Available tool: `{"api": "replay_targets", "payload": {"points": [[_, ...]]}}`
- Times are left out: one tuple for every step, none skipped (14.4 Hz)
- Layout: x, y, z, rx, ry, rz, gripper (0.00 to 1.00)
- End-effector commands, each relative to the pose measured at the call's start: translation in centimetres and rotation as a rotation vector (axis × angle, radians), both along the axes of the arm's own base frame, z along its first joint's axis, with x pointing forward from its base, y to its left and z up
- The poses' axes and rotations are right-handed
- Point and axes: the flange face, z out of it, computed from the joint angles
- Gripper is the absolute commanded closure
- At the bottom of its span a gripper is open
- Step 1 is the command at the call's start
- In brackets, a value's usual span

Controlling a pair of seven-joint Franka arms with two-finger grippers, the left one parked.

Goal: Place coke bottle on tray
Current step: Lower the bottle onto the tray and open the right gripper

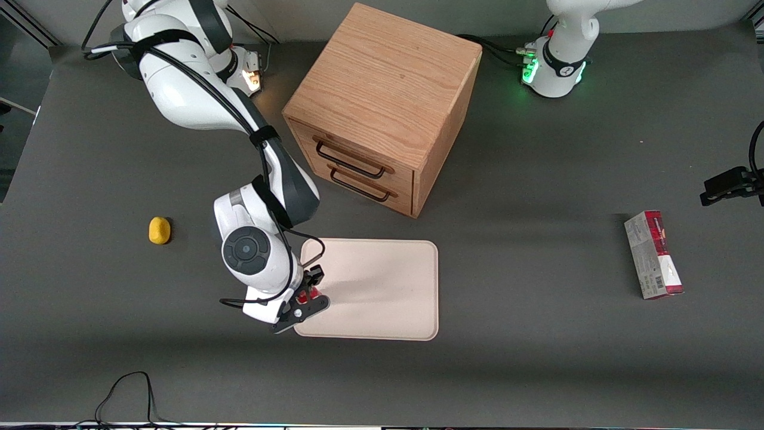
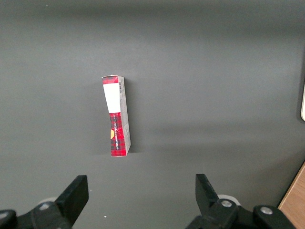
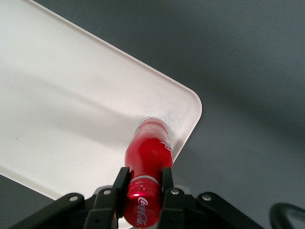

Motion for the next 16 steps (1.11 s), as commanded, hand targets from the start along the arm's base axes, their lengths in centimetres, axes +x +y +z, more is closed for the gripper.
{"api": "replay_targets", "payload": {"points": [[0.4, 0.1, 1.1, 0.019, -0.017, -0.013, 0.0], [0.4, 0.1, 1.1, 0.02, -0.017, -0.015, 0.0], [0.5, 0.0, 1.4, 0.022, -0.021, -0.015, 0.0], [0.5, 0.0, 1.6, 0.022, -0.022, -0.015, 0.0], [0.4, -0.1, 2.0, 0.022, -0.022, -0.015, 0.0], [0.4, -0.1, 2.5, 0.022, -0.022, -0.017, 0.0], [0.2, -0.2, 3.4, 0.021, -0.02, -0.017, 0.0], [-0.2, -0.2, 4.6, 0.018, -0.013, -0.016, 0.0], [-0.4, -0.5, 6.1, 0.015, -0.007, -0.019, 0.0], [-1.0, -0.6, 7.9, 0.012, -0.002, -0.018, 0.0], [-1.4, -1.0, 9.5, 0.007, 0.006, -0.022, 0.0], [-1.9, -1.3, 11.3, 0.005, 0.01, -0.023, 0.0], [-2.4, -1.7, 13.1, 0.002, 0.014, -0.025, 0.0], [-3.1, -2.1, 15.2, 0.004, 0.01, -0.027, 0.0], [-3.7, -2.6, 17.3, 0.002, 0.009, -0.031, 0.0], [-4.3, -3.4, 19.0, -0.004, 0.013, -0.037, 0.0]]}}
